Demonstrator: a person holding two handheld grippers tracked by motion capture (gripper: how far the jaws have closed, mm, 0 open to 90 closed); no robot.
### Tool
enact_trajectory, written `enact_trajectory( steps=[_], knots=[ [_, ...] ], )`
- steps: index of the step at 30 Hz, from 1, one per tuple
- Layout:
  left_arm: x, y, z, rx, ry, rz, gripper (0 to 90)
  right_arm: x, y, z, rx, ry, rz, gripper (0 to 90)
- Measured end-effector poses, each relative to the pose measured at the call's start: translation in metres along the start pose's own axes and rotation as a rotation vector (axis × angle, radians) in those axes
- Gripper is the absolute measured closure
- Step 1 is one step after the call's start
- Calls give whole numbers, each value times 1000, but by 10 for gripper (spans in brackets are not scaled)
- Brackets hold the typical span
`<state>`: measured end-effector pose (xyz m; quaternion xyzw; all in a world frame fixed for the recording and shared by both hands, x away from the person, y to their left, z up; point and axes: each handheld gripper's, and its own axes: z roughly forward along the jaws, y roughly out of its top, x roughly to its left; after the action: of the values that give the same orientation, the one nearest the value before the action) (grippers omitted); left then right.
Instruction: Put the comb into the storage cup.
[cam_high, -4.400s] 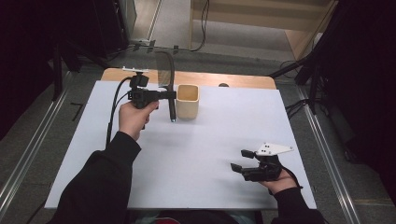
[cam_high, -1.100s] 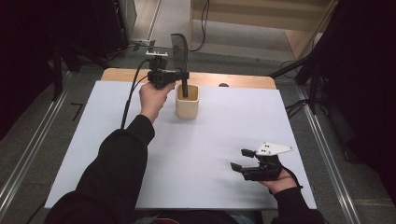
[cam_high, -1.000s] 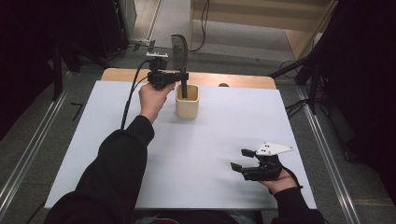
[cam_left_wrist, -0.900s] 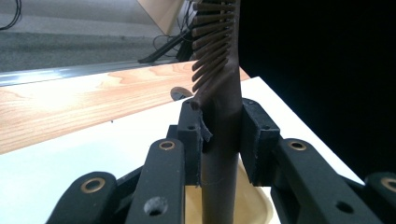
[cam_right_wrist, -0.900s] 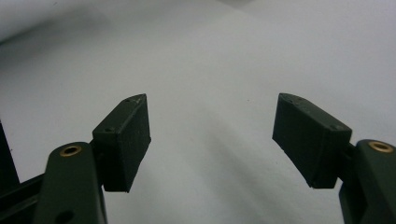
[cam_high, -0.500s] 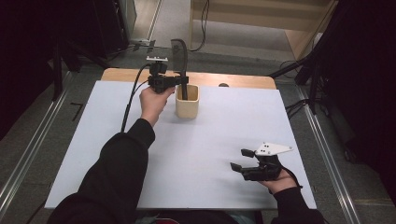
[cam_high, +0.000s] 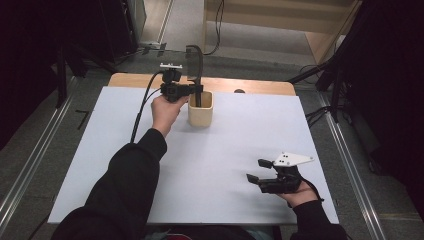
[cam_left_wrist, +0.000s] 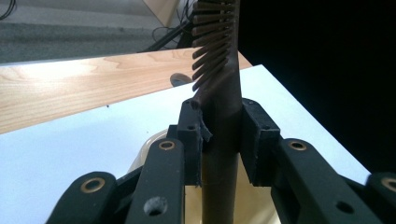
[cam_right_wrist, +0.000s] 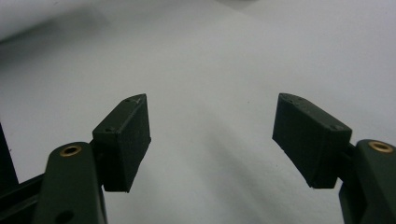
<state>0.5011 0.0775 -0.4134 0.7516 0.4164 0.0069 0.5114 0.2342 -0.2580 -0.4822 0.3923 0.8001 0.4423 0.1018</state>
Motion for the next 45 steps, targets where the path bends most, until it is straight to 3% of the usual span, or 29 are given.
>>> enact_trajectory(
  steps=[7, 38, 41, 43, 45],
  knots=[
    [1, -2, 2, 12, -5, 16, 724, 0, 0, 0, 1, -1, -5, 258],
    [5, -7, 7, 19, -4, 1, 723, 1, 0, 0, 3, 1, -7, 258],
    [5, -6, 5, 17, -4, 15, 715, 1, 1, 1, 2, 4, -12, 258],
    [6, -5, 0, -4, 4, 29, 568, 1, 0, 1, 2, 2, -12, 258],
    [11, -3, -5, -24, 8, 9, 398, 1, 0, 0, 2, 1, -15, 258]
  ],
)
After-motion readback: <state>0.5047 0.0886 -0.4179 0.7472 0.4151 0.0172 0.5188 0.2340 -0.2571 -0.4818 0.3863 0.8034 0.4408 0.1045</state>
